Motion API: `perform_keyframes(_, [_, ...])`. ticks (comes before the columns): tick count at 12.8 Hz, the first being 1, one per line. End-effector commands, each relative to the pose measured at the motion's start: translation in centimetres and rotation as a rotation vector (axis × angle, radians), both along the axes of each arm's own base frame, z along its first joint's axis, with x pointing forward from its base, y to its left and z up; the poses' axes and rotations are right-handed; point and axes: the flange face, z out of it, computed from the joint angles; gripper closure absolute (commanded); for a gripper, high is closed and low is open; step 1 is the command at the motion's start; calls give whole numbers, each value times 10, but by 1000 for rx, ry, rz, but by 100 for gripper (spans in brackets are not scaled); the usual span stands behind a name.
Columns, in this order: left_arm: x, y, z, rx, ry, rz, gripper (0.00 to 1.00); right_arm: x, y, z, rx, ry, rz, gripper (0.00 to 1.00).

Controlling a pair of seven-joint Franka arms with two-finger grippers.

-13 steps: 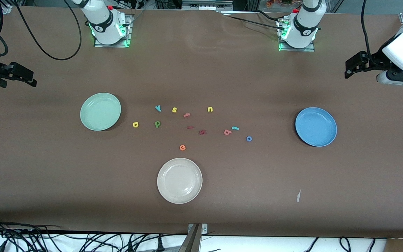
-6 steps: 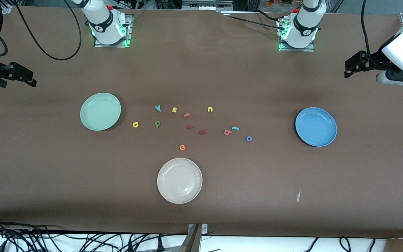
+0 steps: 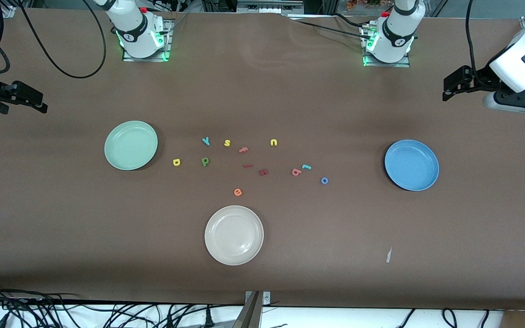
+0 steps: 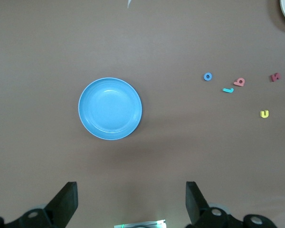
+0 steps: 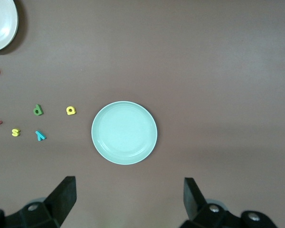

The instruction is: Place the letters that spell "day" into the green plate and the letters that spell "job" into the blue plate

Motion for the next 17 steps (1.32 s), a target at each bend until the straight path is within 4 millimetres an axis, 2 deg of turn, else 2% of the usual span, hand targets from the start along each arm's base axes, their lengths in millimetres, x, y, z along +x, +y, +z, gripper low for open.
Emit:
perform_keyframes(1, [16, -24, -24, -22, 33, -49, 0, 1, -2, 4, -1, -6, 2, 0])
perform_keyframes(3, [42, -36, -84, -12, 132, -64, 0, 1, -5, 3, -1, -4, -3, 0])
perform_keyframes(5, [45, -35, -90, -41, 141, -115, 0, 1, -5, 4, -1, -6, -4, 0])
perform_keyframes(7, [49, -45, -105, -63, 164, -113, 0, 1, -5, 4, -1, -6, -4, 0])
perform_keyframes(8, [58, -58, -124, -52, 155, -131, 0, 1, -5, 4, -1, -6, -4, 0])
perform_keyframes(10, [79, -71, -171, -66, 139, -131, 0, 1, -5, 4, -1, -6, -4, 0])
perform_keyframes(11, [85, -88, -195, -67, 145, -137, 0, 1, -5, 3, -1, -3, -4, 0])
perform_keyframes(14, [91, -142, -231, -64, 86, -54, 0, 0, -4, 4, -6, -4, -1, 0])
perform_keyframes(16, [98, -165, -258, -66, 44, -14, 0, 0, -8, 1, -5, 5, -8, 0])
perform_keyframes(17, [103, -170, -275, -77, 26, -3, 0, -1, -9, 0, -6, 13, -10, 0])
